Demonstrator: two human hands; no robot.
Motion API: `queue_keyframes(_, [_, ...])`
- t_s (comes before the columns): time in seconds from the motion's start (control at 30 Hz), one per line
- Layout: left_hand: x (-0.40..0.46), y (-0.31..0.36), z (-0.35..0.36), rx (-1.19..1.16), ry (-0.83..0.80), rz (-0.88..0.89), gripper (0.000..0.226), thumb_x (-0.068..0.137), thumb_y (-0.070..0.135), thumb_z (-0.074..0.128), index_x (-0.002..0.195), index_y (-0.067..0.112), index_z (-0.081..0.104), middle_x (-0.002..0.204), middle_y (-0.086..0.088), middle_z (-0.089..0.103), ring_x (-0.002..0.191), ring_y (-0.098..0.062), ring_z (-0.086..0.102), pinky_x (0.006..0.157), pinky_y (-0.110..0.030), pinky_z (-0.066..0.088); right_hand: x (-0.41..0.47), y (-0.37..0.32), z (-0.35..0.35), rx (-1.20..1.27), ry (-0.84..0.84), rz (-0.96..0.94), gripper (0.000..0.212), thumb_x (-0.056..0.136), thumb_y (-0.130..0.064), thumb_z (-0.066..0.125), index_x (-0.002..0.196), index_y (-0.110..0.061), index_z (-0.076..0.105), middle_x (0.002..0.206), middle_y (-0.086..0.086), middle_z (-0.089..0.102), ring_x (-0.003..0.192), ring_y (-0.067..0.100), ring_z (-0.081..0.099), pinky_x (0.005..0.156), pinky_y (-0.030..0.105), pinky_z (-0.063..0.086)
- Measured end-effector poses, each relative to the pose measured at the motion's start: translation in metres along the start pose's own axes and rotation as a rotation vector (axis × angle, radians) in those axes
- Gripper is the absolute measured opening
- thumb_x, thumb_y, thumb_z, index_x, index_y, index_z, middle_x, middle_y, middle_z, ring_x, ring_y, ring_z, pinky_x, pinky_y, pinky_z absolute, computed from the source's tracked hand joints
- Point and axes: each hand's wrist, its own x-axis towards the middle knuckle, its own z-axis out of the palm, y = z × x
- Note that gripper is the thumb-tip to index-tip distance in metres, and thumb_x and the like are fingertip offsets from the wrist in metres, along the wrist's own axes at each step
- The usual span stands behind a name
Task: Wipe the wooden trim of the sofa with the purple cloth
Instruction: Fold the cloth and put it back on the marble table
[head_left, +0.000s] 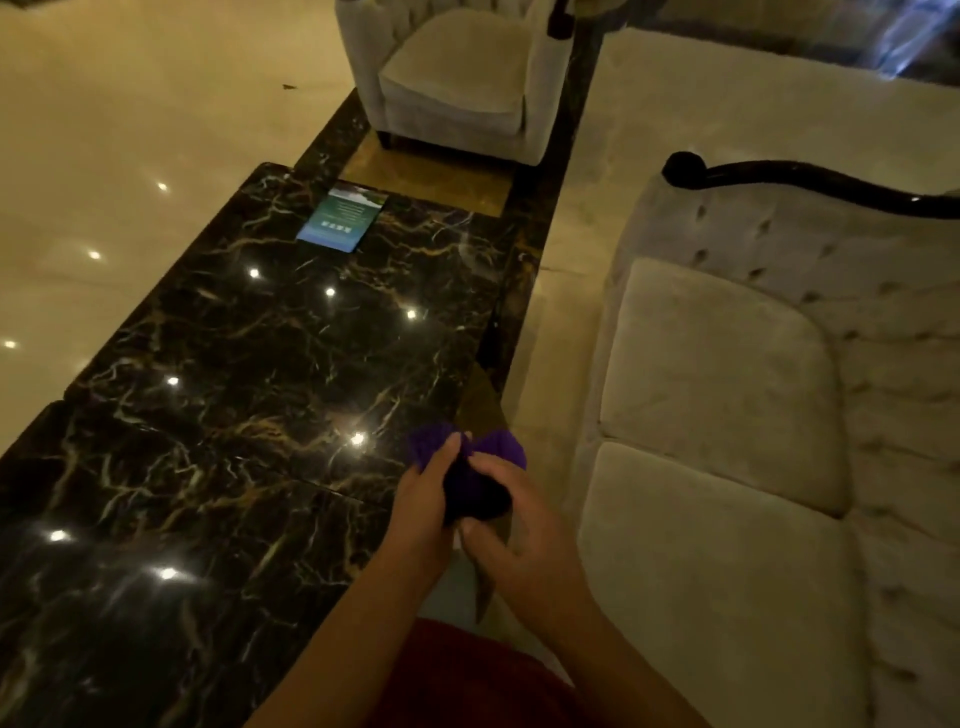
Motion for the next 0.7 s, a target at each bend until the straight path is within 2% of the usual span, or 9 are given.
queue_keyframes(0.1, [0.035, 0.037, 0.018, -0.030, -0.035, 0.011, 0.027, 0.092, 0.012, 0.070, 0.119, 0.016, 0.072, 0.102, -0.005, 0.082, 0.100, -0.027, 0.076, 0.077, -0.040, 0.060, 0.048, 0.015, -0.031, 0.255, 0.292, 0.211, 0.025, 0.093, -0.026, 0.069, 0.117, -0.034, 0.070, 0.118, -0.017, 0.074, 0.111, 0.001, 0.069, 0.090, 0.020, 0.057])
queue_keyframes(0.2, [0.058, 0.079, 0.035, -0.027, -0.160, 0.004, 0.020, 0.088, 0.009, 0.070, 0.100, 0.021, 0.082, 0.108, -0.005, 0.081, 0.100, -0.024, 0.077, 0.076, -0.037, 0.062, 0.107, 0.027, -0.059, 0.324, 0.416, 0.504, 0.016, 0.105, -0.018, 0.061, 0.107, -0.032, 0.069, 0.125, 0.007, 0.072, 0.116, 0.021, 0.068, 0.104, 0.045, 0.056])
queue_keyframes(0.27, [0.071, 0.109, 0.044, -0.037, -0.256, 0.014, 0.029, 0.080, 0.015, 0.073, 0.108, 0.015, 0.081, 0.116, -0.009, 0.078, 0.102, -0.022, 0.077, 0.073, -0.033, 0.064, 0.149, 0.030, -0.067, 0.380, 0.362, 0.534, 0.012, 0.106, -0.027, 0.057, 0.113, -0.030, 0.067, 0.135, 0.009, 0.067, 0.127, 0.025, 0.062, 0.113, 0.050, 0.048])
queue_keyframes(0.33, [0.085, 0.130, 0.049, -0.053, -0.313, 0.006, 0.045, 0.080, 0.017, 0.072, 0.124, 0.006, 0.071, 0.125, -0.015, 0.074, 0.107, -0.025, 0.075, 0.075, -0.033, 0.063, 0.188, 0.028, -0.065, 0.505, 0.268, 0.554, 0.034, 0.104, -0.037, 0.054, 0.132, -0.020, 0.063, 0.144, 0.009, 0.062, 0.136, 0.026, 0.057, 0.115, 0.047, 0.047])
queue_keyframes(0.43, [0.096, 0.142, 0.050, -0.089, -0.369, -0.051, 0.035, 0.088, 0.020, 0.071, 0.120, 0.006, 0.075, 0.123, -0.015, 0.075, 0.110, -0.026, 0.074, 0.080, -0.035, 0.062, 0.225, 0.014, -0.054, 0.786, 0.097, 0.519, 0.070, 0.090, -0.050, 0.056, 0.148, -0.011, 0.054, 0.145, 0.010, 0.065, 0.133, 0.024, 0.062, 0.099, 0.035, 0.057])
queue_keyframes(0.5, [0.121, 0.155, 0.043, -0.148, -0.334, -0.044, 0.029, 0.092, 0.026, 0.071, 0.114, 0.009, 0.078, 0.122, -0.015, 0.075, 0.113, -0.028, 0.073, 0.085, -0.037, 0.061, 0.263, -0.005, -0.038, 0.818, 0.001, 0.526, 0.060, 0.086, -0.044, 0.063, 0.135, -0.010, 0.065, 0.134, 0.010, 0.073, 0.128, 0.025, 0.066, 0.093, 0.032, 0.061])
queue_keyframes(0.57, [0.136, 0.166, 0.039, -0.156, -0.258, -0.001, 0.041, 0.089, 0.033, 0.076, 0.122, 0.009, 0.074, 0.128, -0.017, 0.072, 0.118, -0.031, 0.070, 0.089, -0.038, 0.060, 0.284, -0.012, -0.026, 0.762, -0.009, 0.494, 0.047, 0.082, -0.036, 0.073, 0.123, -0.012, 0.071, 0.122, 0.009, 0.078, 0.116, 0.022, 0.074, 0.084, 0.029, 0.063])
queue_keyframes(0.63, [0.150, 0.172, 0.028, -0.110, -0.105, 0.054, 0.051, 0.082, 0.035, 0.082, 0.126, 0.011, 0.071, 0.127, -0.016, 0.073, 0.115, -0.031, 0.072, 0.084, -0.038, 0.061, 0.302, -0.018, -0.021, 0.676, 0.023, 0.453, 0.046, 0.078, -0.033, 0.082, 0.120, -0.016, 0.073, 0.115, 0.006, 0.081, 0.105, 0.020, 0.078, 0.078, 0.027, 0.064])
queue_keyframes(0.7, [0.171, 0.182, 0.008, -0.046, 0.161, 0.138, 0.040, 0.084, 0.029, 0.081, 0.120, 0.015, 0.070, 0.122, -0.016, 0.075, 0.105, -0.031, 0.075, 0.075, -0.039, 0.061, 0.339, -0.024, -0.011, 0.548, -0.026, 0.404, 0.047, 0.070, -0.040, 0.093, 0.112, -0.027, 0.077, 0.108, 0.001, 0.082, 0.099, 0.018, 0.079, 0.074, 0.026, 0.064])
